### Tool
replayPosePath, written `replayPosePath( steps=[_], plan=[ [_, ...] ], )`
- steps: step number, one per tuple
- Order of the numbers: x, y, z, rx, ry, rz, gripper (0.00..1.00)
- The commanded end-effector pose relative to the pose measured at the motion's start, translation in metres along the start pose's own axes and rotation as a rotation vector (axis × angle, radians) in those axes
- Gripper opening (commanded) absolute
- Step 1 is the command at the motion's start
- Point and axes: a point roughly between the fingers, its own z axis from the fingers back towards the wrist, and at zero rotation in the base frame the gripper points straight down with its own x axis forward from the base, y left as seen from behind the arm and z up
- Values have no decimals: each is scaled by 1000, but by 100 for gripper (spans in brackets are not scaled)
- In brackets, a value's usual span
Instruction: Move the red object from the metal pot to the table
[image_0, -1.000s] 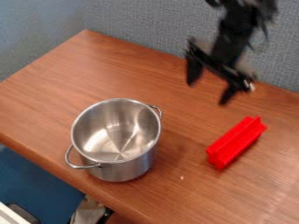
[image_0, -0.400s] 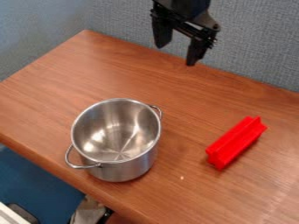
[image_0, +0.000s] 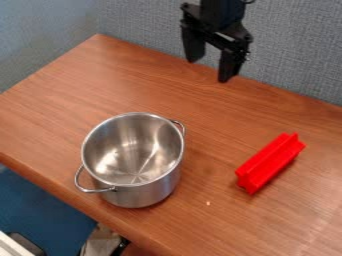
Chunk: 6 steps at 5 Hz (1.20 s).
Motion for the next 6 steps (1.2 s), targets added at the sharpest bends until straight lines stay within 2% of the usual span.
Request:
replayPosePath(
  steps=[1,2,3,5,6],
  plan=[
    [-15,-7,0,-24,-49,-11,100],
    [-34,-16,-4,-58,-87,-45,100],
    [-45,-16,-6,-78,-110,-64,100],
    [-40,-34,15,-112,-118,-335,100],
    [-52,-37,1,-111,-118,-215,100]
  ],
)
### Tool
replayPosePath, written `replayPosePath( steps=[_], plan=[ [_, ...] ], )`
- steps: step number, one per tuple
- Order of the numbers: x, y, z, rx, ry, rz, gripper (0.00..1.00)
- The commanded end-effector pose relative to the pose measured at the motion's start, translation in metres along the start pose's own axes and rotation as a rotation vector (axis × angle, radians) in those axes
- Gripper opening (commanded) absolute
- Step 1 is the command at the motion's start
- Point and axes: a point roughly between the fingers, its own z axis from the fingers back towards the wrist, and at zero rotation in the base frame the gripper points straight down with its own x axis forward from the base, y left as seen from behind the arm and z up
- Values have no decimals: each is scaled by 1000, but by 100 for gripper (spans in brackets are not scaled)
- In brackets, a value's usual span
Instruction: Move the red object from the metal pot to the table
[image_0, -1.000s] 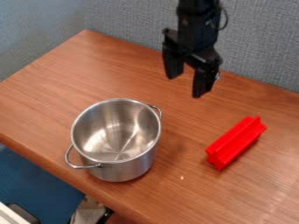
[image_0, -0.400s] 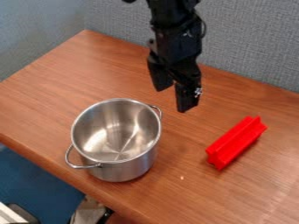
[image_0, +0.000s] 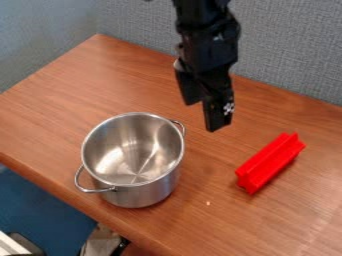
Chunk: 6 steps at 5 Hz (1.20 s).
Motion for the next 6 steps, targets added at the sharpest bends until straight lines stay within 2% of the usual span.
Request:
replayPosePath(
  steps=[1,3,4,5,6],
  plan=[
    [2,-8,5,35,-52,105,100],
    [9,8,28,-15,-66,166,100],
    [12,4,24,-37,-55,192,100],
    [4,7,17,-17,-46,296,100],
    [8,1,15,-31,-44,270,100]
  ],
)
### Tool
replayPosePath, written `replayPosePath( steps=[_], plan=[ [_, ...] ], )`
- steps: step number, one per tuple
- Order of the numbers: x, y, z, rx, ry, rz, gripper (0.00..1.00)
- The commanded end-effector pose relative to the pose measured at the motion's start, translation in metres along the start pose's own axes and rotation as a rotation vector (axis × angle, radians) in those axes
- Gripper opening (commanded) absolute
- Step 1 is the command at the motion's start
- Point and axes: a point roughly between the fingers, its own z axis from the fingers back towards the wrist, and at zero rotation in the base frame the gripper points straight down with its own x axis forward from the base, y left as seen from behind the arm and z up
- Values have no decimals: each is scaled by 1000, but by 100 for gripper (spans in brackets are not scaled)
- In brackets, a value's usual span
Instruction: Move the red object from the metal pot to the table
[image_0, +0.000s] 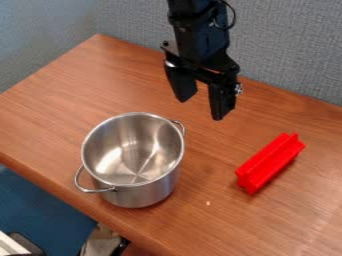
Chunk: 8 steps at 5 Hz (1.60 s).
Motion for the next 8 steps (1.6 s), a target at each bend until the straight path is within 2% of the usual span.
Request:
replayPosePath(
  steps=[1,2,4,5,6,7,8],
  plan=[
    [9,8,-7,-21,-2,-114,100],
    [21,0,-29,-40,20,-281,100],
    [14,-59,-65,-72,61,-440,100],
    [10,-84,-78,-74,85,-504,100],
    [6,-83,-95,6,115,-494,100],
    [-1,-72,-102,76,131,-477,100],
    [2,-71,-80,106,156,-482,100]
  ],
)
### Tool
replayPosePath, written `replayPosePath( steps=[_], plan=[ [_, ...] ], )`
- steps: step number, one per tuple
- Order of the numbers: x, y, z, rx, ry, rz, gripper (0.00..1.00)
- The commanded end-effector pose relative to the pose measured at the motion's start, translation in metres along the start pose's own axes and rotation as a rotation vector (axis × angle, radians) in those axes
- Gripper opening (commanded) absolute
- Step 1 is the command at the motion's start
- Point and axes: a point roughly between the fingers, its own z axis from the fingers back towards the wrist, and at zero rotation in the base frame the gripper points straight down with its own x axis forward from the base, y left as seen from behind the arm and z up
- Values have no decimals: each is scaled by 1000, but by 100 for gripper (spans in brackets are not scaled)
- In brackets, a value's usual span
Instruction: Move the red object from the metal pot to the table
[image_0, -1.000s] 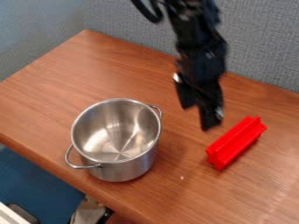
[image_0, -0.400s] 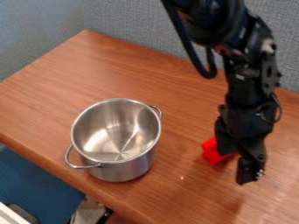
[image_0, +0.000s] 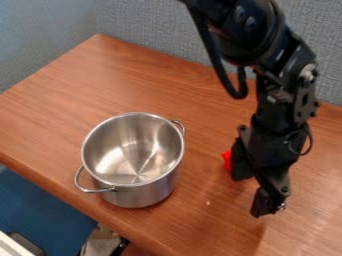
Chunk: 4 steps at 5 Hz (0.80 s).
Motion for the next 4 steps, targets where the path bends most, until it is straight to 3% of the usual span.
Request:
replayPosePath(
  steps=[1,2,3,4],
  plan=[
    [9,-1,41,61,-44,-38,100],
    [20,1,31,128,-39,-119,100],
    [28,8,11,191,-14,-200,100],
    [25,27,26,235,-21,-66,100]
  ],
)
